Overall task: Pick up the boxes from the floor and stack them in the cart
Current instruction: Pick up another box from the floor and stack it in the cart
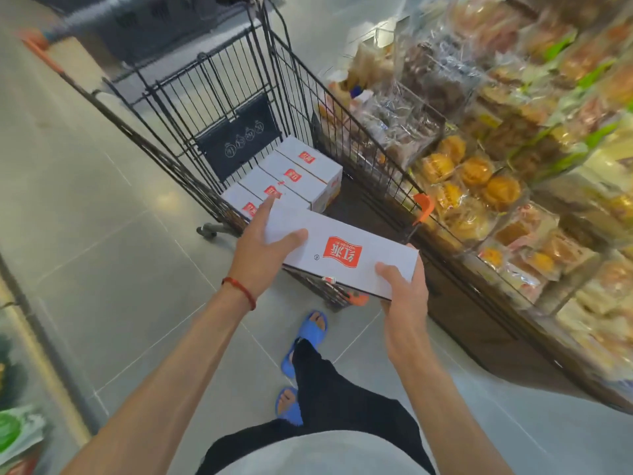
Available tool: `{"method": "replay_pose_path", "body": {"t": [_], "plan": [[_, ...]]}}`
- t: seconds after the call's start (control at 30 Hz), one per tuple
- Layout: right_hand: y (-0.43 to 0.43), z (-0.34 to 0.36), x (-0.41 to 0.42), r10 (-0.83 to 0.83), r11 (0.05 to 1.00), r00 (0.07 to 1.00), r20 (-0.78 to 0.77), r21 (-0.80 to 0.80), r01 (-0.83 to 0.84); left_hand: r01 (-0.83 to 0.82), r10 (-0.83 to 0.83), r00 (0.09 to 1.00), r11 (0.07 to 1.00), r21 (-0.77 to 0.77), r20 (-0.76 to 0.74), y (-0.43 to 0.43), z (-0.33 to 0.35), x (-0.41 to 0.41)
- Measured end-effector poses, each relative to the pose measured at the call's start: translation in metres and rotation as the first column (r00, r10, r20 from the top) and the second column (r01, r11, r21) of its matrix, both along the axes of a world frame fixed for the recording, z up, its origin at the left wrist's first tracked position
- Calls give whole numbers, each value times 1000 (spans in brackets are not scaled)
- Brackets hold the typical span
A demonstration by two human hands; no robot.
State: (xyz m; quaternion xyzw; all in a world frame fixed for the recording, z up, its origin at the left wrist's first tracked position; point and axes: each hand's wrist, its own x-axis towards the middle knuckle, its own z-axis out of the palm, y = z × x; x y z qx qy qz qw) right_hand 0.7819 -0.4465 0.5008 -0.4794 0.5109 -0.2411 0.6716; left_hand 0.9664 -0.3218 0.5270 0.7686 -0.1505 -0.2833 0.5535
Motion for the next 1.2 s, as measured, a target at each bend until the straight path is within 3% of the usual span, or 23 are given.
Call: {"method": "replay_pose_path", "body": {"t": [0.2, 0.37, 0.7, 0.9, 1.1, 1.2], "plan": [[-54, -20, 50, -58, 996, 998, 35, 76, 55, 119, -117, 992, 991, 55, -36, -70, -17, 62], [-82, -37, 79, -100, 991, 995, -31, 85, 102, 255, -245, 966, 956, 142, -85, -115, -44, 103], [-93, -98, 122, -155, 981, 966, -205, 85, 175, 566, -546, 824, 787, 245, -150, -183, -126, 169], [-94, -140, 134, -217, 954, 934, -283, 140, 264, 658, -626, 753, 720, 222, -201, -195, -171, 182], [-87, -173, 119, -259, 935, 902, -345, 143, 323, 690, -700, 711, 675, 263, -67, -208, -209, 168], [-81, -180, 115, -273, 931, 887, -373, 128, 341, 709, -720, 688, 641, 293, -89, -204, -225, 163]]}}
